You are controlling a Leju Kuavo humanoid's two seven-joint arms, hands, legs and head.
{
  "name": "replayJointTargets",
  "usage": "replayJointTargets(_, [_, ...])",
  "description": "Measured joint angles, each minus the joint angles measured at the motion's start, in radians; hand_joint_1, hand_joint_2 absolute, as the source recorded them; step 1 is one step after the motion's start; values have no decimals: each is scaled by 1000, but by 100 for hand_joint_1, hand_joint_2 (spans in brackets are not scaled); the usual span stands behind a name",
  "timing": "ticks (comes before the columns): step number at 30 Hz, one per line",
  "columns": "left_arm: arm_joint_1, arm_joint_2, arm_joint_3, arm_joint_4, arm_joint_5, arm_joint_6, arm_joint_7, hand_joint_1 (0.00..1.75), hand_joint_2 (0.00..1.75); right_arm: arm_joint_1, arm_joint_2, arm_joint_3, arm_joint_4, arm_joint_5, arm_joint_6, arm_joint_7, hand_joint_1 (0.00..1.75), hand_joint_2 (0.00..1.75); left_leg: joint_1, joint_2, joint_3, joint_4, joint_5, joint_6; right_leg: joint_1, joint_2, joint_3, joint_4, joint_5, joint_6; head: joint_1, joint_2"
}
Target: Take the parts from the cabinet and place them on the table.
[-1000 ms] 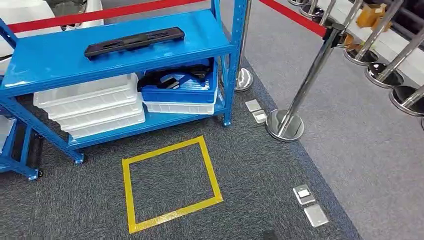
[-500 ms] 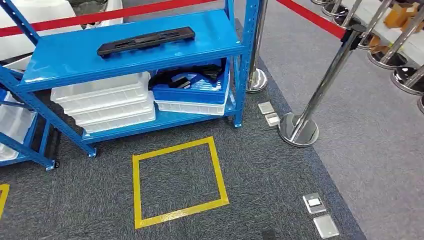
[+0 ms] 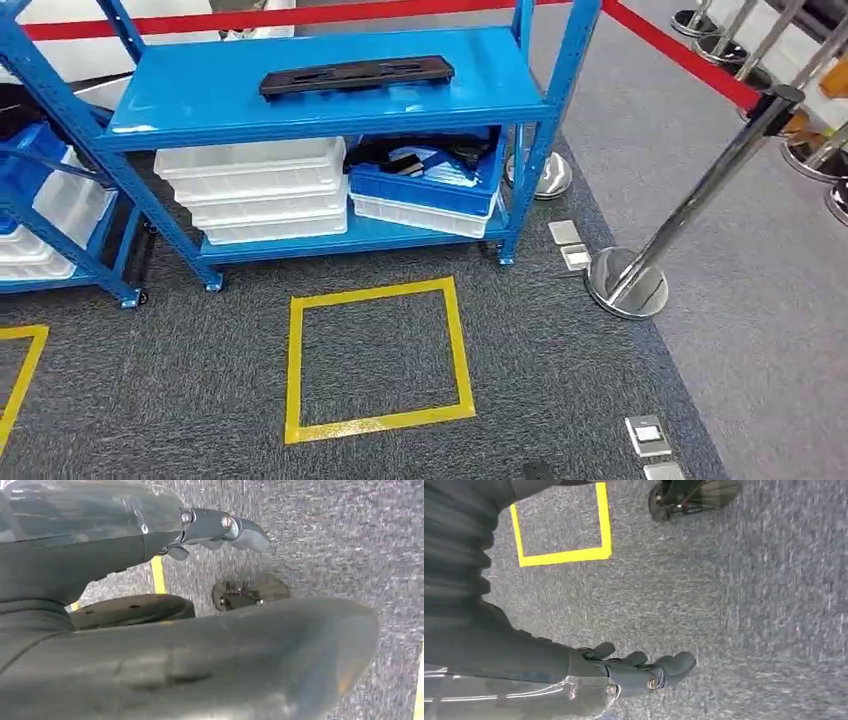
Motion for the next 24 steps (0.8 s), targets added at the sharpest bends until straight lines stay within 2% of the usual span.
replayJointTargets(1, [1,0,0,0,0,-1,0,0,0,2,0,0,0,0,1,2,0,175,-2,-7,0,1,-1,1,0,2,-34,63,-17,0,0,0])
replayJointTargets(2, [1,0,0,0,0,-1,0,0,0,5,0,0,0,0,1,2,0,175,-3,-15,1,2,-2,3,0,3,-51,87,-10,0,0,0])
replayJointTargets(3, [1,0,0,0,0,-1,1,0,0,7,0,0,0,0,2,2,0,175,-3,-25,3,3,-4,2,0,3,-45,62,23,-1,0,0])
replayJointTargets(4, [1,0,0,0,0,-1,1,0,0,7,0,0,0,0,2,2,0,175,-3,-35,7,5,-6,1,0,5,-19,-5,72,-4,0,0])
replayJointTargets(5, [0,0,0,0,0,-1,1,0,0,7,0,0,0,-1,4,2,0,175,-2,-41,12,7,-10,-2,0,9,22,-101,127,-8,0,0])
replayJointTargets(6, [1,0,0,0,-2,-2,2,0,0,6,0,0,0,-4,10,4,0,175,-2,-44,14,10,-14,-5,-1,17,48,-167,161,-11,0,0])
replayJointTargets(7, [0,0,0,0,-4,-2,2,0,0,6,0,0,0,-15,30,11,0,175,-9,-47,11,18,-20,-14,3,29,59,-200,151,-14,0,0])
replayJointTargets(8, [-1,0,0,0,-8,-3,5,0,0,3,0,0,0,-24,54,15,0,175,-7,-53,7,21,-21,-19,0,29,58,-205,152,-17,-2,0])
replayJointTargets(9, [-1,0,0,0,-10,-3,6,0,0,1,0,0,0,-32,75,21,0,175,-9,-53,6,25,-28,-17,1,29,59,-212,153,-16,-5,0])
replayJointTargets(10, [-1,0,0,0,-12,-3,8,0,0,0,1,0,0,-39,93,25,0,175,-6,-53,8,22,-25,-10,4,28,60,-211,153,-17,-6,0])
replayJointTargets(11, [-1,0,0,0,-14,-5,9,0,0,4,3,0,0,-43,104,28,0,0,-5,-54,9,20,-26,-11,6,28,60,-211,152,-18,-6,0])
replayJointTargets(17, [-4,0,0,0,-25,-5,17,0,0,2,8,2,0,-65,128,37,0,0,-1,-53,18,8,-23,-16,11,28,63,-210,148,-28,-7,0])
replayJointTargets(18, [-4,0,0,0,-25,-5,18,0,0,2,9,2,0,-66,129,37,0,0,-1,-53,19,7,-23,-18,11,28,63,-210,148,-29,-7,0])
replayJointTargets(20, [-5,0,0,0,-27,-5,19,0,0,2,10,2,0,-72,135,42,0,0,1,-53,20,5,-24,-29,12,28,63,-210,146,-31,-7,0])
replayJointTargets(24, [-6,0,0,0,-38,-6,26,0,0,1,11,2,0,-85,180,68,0,0,2,-53,20,4,-25,-33,13,28,64,-210,145,-33,-7,0])
